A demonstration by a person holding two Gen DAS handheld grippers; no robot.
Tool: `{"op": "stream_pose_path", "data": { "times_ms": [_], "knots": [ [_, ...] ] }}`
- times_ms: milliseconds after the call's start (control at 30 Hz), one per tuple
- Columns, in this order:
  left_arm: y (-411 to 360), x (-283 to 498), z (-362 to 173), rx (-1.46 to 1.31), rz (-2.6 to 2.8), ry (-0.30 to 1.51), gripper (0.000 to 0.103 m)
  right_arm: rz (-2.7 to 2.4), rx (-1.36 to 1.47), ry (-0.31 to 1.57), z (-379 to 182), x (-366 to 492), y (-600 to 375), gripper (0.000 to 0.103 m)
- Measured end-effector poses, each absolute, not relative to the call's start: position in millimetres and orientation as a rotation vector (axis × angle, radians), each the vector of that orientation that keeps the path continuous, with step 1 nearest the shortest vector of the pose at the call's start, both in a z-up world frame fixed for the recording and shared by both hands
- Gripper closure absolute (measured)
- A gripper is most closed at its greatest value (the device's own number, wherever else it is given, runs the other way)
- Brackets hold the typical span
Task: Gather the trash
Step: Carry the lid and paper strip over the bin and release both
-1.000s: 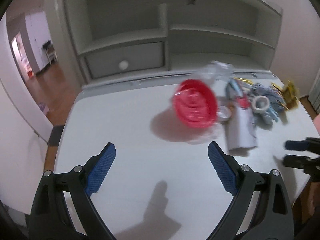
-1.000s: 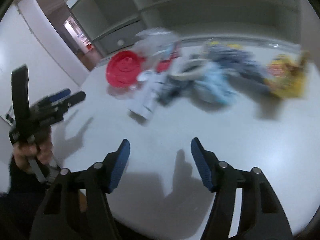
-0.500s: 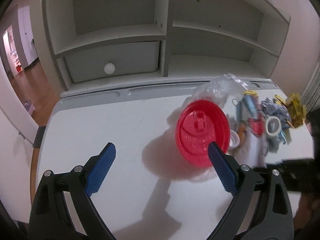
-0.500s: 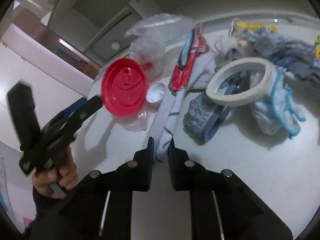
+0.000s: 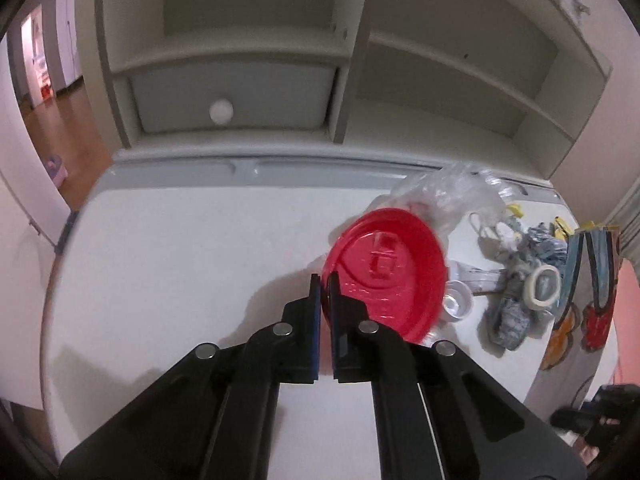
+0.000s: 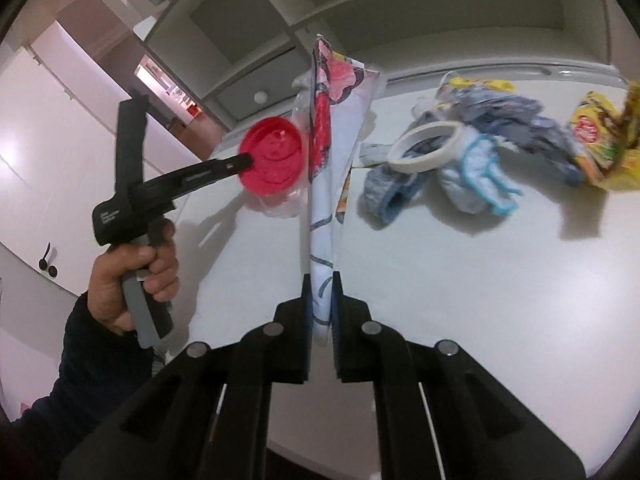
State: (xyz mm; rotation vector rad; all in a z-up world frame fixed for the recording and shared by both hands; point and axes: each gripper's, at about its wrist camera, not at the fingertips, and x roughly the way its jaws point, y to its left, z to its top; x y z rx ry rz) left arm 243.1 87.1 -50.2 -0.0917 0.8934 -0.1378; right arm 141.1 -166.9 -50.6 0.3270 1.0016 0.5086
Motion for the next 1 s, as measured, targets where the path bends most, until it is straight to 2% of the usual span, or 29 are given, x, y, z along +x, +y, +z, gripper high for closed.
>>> {"op": "stream_pose_path", "data": {
  "times_ms": [267,400,500,733,1000],
  "knots": [
    [84,184,-2,-0.046,-0.102,0.794,0.101,0.419,0.32,0.915,-27,97,-225,0.094],
    [53,157,17,-0.026,-0.156,0.764,0.101,0.333,0.327,0.869,-16,58,-276,0.094],
    [1,133,20,0.02,-0.256,0.752,0.101,0.238,0.337,0.849,-16,22,-328,0.094],
    [-173,66,-3,0.143,-0.625,0.77,0.101,-0.065,0.415,0.847,-42,-71,-457,0.094],
    [-362,-32,-66,0.25,-1.031,0.851,0.101,-0.389,0.567,0.927,-135,-182,-589,0.094]
  ]
}}
